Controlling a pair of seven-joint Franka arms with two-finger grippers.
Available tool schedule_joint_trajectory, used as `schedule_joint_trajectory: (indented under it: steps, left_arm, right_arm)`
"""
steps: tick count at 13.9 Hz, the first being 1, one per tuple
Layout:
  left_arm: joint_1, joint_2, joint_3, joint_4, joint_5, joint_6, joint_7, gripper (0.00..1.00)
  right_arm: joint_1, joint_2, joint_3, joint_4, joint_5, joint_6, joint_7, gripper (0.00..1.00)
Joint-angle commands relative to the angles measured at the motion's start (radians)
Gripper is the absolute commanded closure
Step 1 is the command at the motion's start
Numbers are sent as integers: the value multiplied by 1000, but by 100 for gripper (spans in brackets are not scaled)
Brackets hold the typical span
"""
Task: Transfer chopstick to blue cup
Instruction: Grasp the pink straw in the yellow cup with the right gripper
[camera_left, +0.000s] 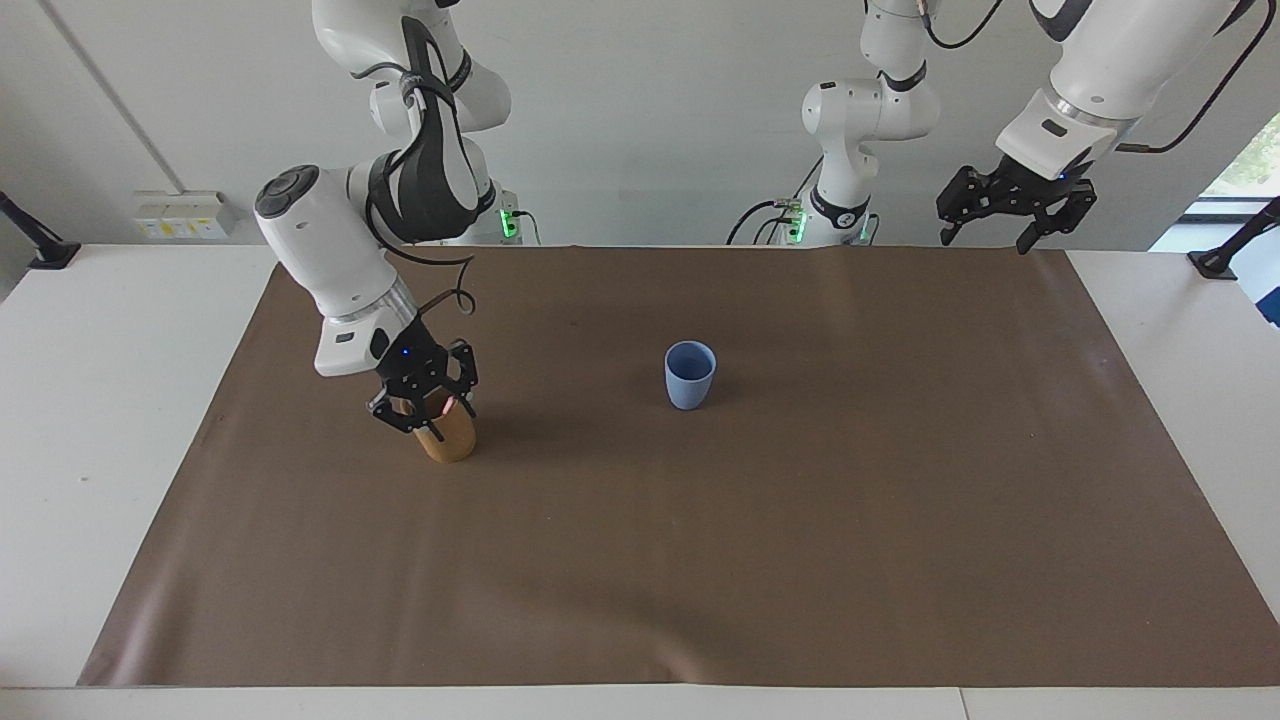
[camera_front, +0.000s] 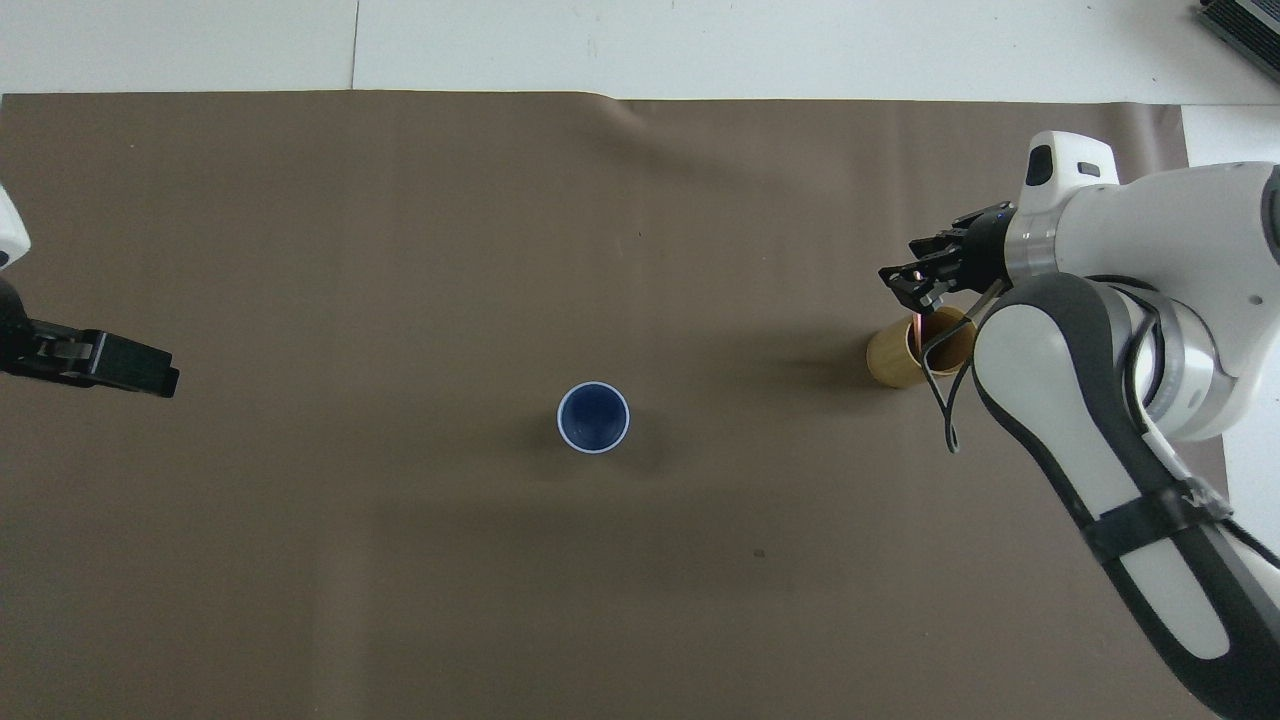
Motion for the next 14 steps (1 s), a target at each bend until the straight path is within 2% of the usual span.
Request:
schedule_joint_trajectory:
  steps: [1,3,7,12,14]
  left_arm:
    - [13,6,-8,21,9,-23,8,0]
    - [13,6,-10,21,9,-22,8,0]
    - [13,6,-10,21,9,-22,8,0]
    - [14,6,-8,21,9,-22,6,0]
    - [13,6,-8,21,9,-22,8,0]
  right_arm:
    - [-11,3,0,10,34,-17,-17,80]
    - [-15,2,0,15,36,-29,-17,99]
    - [-18,-12,-4,38,19,-75,5,100]
    - [-41,-105,-14,73,16,-194,8,100]
    - [-54,-118,-15,123,15,-262,31,100]
